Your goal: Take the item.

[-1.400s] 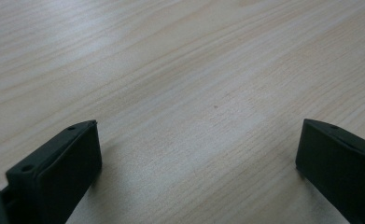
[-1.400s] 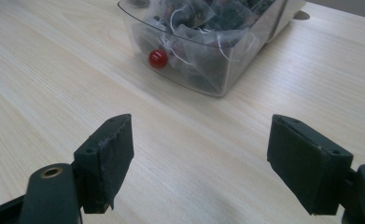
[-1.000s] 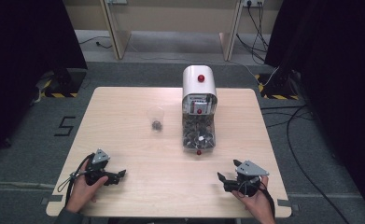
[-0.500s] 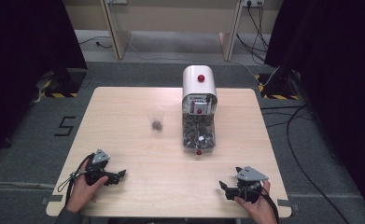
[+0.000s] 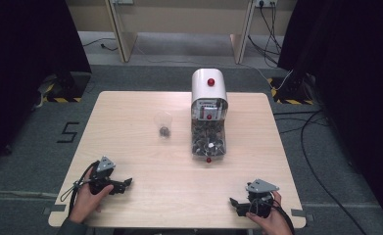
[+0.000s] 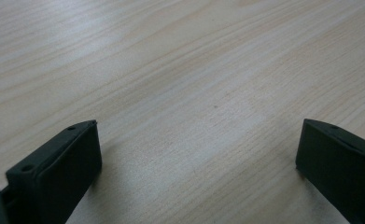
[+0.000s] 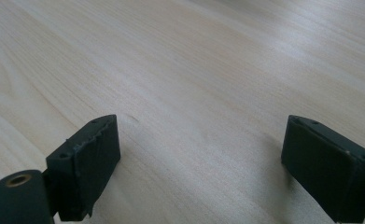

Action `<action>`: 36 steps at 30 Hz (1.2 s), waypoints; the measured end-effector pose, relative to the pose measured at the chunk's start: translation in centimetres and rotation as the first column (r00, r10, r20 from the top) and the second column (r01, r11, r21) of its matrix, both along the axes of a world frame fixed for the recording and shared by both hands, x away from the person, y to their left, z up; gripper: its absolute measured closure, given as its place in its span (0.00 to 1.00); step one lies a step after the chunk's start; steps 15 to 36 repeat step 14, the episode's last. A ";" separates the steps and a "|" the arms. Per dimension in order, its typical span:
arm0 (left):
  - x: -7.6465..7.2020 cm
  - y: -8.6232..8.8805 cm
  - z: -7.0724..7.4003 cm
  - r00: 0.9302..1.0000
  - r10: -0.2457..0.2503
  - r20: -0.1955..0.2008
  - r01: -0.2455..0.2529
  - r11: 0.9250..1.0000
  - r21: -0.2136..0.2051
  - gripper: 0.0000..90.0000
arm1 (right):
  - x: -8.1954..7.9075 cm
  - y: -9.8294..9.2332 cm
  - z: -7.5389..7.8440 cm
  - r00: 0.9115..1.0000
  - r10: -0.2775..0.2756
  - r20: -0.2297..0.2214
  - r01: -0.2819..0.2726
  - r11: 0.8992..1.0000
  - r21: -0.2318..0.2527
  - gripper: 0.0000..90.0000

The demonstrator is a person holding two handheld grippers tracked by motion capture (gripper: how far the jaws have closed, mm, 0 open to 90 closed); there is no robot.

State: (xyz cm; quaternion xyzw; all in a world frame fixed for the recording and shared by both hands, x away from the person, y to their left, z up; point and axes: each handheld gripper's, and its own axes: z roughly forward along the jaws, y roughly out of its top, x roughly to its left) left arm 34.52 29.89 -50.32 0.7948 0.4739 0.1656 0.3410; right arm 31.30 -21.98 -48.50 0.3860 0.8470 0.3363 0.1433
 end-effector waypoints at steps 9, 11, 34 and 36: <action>0.0 0.0 0.0 1.000 0.000 0.000 0.000 1.000 0.000 0.00 | 0.0 0.0 0.0 1.000 0.002 -0.001 -0.002 1.000 -0.001 0.13; 0.0 0.0 0.0 1.000 0.000 0.000 0.000 1.000 0.000 0.00 | 0.1 0.0 0.0 1.000 0.003 0.001 -0.003 1.000 -0.003 0.13; 0.0 0.0 0.0 1.000 0.000 0.000 0.000 1.000 -0.001 0.00 | 0.1 0.0 0.0 1.000 0.007 0.002 -0.007 1.000 -0.004 0.12; 0.0 0.0 0.0 1.000 0.000 0.000 0.000 1.000 -0.001 0.00 | 0.1 0.0 0.0 1.000 0.007 0.002 -0.007 1.000 -0.004 0.12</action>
